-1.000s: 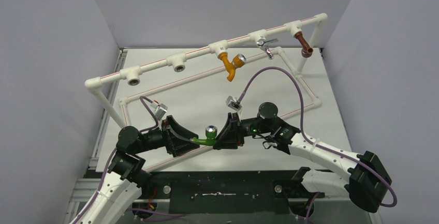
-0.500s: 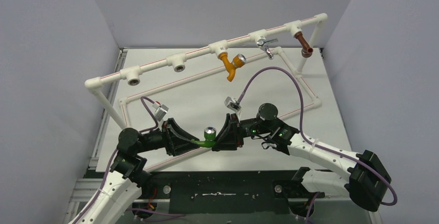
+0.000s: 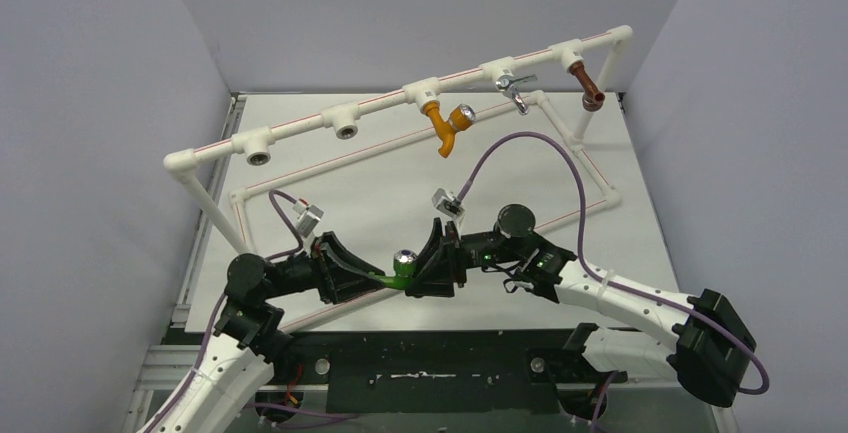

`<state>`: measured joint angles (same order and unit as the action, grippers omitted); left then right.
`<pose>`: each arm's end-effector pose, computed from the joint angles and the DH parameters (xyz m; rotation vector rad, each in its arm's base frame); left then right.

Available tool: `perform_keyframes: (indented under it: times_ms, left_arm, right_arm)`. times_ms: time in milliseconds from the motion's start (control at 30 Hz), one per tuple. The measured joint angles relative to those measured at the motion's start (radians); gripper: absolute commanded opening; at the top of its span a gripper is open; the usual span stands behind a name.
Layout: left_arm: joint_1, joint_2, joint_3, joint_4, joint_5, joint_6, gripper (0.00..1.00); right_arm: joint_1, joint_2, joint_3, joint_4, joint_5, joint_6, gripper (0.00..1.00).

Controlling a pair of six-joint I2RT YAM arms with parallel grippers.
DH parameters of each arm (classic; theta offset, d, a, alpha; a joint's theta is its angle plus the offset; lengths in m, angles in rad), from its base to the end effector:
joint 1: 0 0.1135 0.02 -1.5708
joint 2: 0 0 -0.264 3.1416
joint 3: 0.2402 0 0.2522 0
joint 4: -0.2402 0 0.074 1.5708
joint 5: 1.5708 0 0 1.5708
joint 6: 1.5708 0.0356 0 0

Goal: Install the water faucets

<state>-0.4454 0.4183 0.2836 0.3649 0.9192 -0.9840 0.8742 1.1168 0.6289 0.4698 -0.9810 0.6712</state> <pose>0.0985 -0.0784 0.2691 0.4843 1.6299 -1.7315 0.1329 0.2050 0.2872 -1.0915 1.6497 1.8708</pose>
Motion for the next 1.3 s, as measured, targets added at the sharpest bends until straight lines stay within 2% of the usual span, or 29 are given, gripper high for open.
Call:
perform_keyframes:
  times_ms: [67, 167, 633, 933, 1300]
  left_arm:
    - [-0.001, -0.008, -0.004, 0.001, 0.0, -0.003, 0.0]
    - [-0.001, -0.017, -0.005, 0.0, -0.004, -0.003, 0.0]
    - [-0.001, -0.038, -0.014, -0.012, -0.055, -0.002, 0.0]
    - [-0.001, -0.037, -0.019, -0.017, -0.075, -0.003, 0.0]
    - [-0.001, -0.037, -0.02, -0.016, -0.08, -0.008, 0.0]
  right_arm:
    - [0.016, -0.01, -0.009, 0.007, 0.045, -0.002, 0.56]
    - [0.043, -0.036, -0.035, 0.023, 0.112, -0.004, 0.59]
    - [0.088, -0.149, -0.169, 0.147, 0.378, 0.021, 0.57]
    - [0.103, -0.141, -0.171, 0.213, 0.406, 0.023, 0.53]
    - [0.104, -0.131, -0.171, 0.217, 0.409, 0.022, 0.49]
